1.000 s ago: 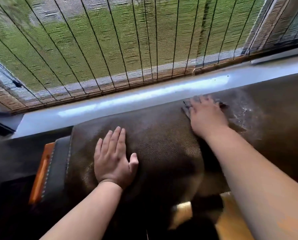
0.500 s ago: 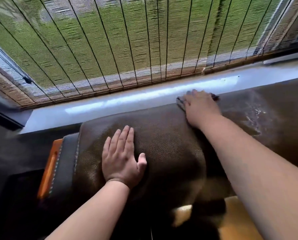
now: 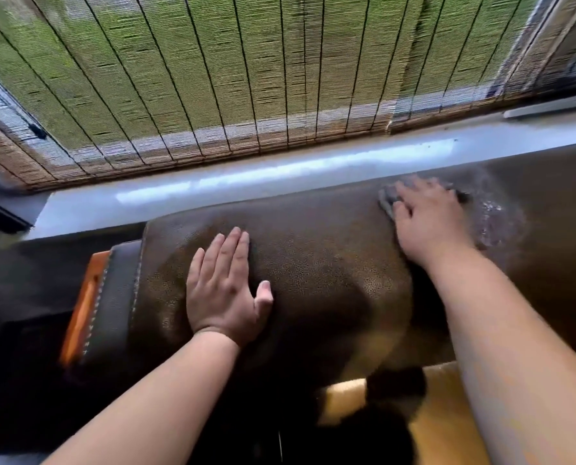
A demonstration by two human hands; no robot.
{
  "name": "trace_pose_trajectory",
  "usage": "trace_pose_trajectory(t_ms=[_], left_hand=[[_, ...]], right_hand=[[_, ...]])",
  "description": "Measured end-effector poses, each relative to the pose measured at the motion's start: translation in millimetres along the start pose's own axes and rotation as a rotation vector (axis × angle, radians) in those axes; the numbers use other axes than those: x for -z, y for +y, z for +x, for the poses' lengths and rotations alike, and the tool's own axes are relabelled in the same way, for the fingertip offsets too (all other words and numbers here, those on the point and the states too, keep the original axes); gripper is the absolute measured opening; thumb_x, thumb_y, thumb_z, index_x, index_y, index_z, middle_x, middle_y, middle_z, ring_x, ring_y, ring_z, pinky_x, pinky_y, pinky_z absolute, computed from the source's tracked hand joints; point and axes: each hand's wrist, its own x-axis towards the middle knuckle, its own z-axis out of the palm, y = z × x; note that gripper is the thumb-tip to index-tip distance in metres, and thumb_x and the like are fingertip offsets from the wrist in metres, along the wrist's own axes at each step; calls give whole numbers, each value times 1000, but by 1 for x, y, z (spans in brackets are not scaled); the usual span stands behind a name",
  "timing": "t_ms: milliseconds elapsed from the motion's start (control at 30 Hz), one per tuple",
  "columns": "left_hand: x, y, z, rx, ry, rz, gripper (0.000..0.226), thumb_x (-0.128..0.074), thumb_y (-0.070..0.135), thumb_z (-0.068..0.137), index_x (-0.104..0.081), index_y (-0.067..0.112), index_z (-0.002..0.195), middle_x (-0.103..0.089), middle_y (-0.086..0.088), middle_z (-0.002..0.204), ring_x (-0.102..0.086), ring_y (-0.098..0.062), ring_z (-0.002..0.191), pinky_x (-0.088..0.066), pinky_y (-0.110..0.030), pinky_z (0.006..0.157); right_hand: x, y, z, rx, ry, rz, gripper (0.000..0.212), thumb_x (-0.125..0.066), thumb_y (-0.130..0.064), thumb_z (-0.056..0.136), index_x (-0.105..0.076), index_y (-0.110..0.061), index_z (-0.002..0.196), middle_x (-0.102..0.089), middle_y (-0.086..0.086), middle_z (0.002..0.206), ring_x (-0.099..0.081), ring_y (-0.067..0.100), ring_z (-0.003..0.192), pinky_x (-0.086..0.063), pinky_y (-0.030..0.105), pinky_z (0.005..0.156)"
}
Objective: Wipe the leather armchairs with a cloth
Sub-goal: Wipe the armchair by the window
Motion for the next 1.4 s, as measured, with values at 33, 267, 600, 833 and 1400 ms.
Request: trace_pose_trajectory(t_ms=[33, 267, 600, 833, 1400], left_hand=[[0, 0, 0, -1, 1, 0, 86, -43, 54, 82, -50, 12, 157, -45, -5, 164, -41, -30, 152, -21, -50, 128], [-2, 1, 0, 6, 9, -27, 85, -41, 52, 82, -50, 12, 157, -46, -6, 164, -40, -31, 152, -21, -52, 127], [31, 11, 5, 70, -252, 68, 80, -31, 59, 90, -38, 28, 163, -33, 0, 171, -26, -24, 158, -12, -46, 129], [51, 124, 58, -88, -350, 48, 82, -29, 68, 96, -40, 17, 158, -37, -10, 167, -28, -29, 156, -24, -52, 127], [-31, 215, 46, -182, -116, -13, 83, -37, 56, 86, -46, 17, 159, -41, -8, 167, -35, -32, 155, -13, -48, 129]], right_hand=[[-2, -15, -15, 61, 6, 7, 44, -44, -28, 105, -54, -26, 147, -43, 6, 160, -36, 36, 148, -24, 45, 124], [-24, -41, -91, 611, -13, 108, 51, -65, -15, 96, -60, -17, 146, -51, 8, 156, -45, 32, 147, -31, 48, 124], [-10, -3, -127, 192, 22, 70, 57, -43, -27, 108, -30, -24, 163, -17, 5, 173, -6, 34, 160, -1, 43, 128], [-16, 5, -147, 521, -67, 52, 56, -49, -15, 104, -39, -15, 159, -25, 8, 170, -15, 39, 158, -6, 51, 128], [-2, 118, -80, 468, 305, 138, 34, -62, -23, 99, -73, -14, 130, -65, 10, 142, -57, 36, 135, -42, 51, 116]])
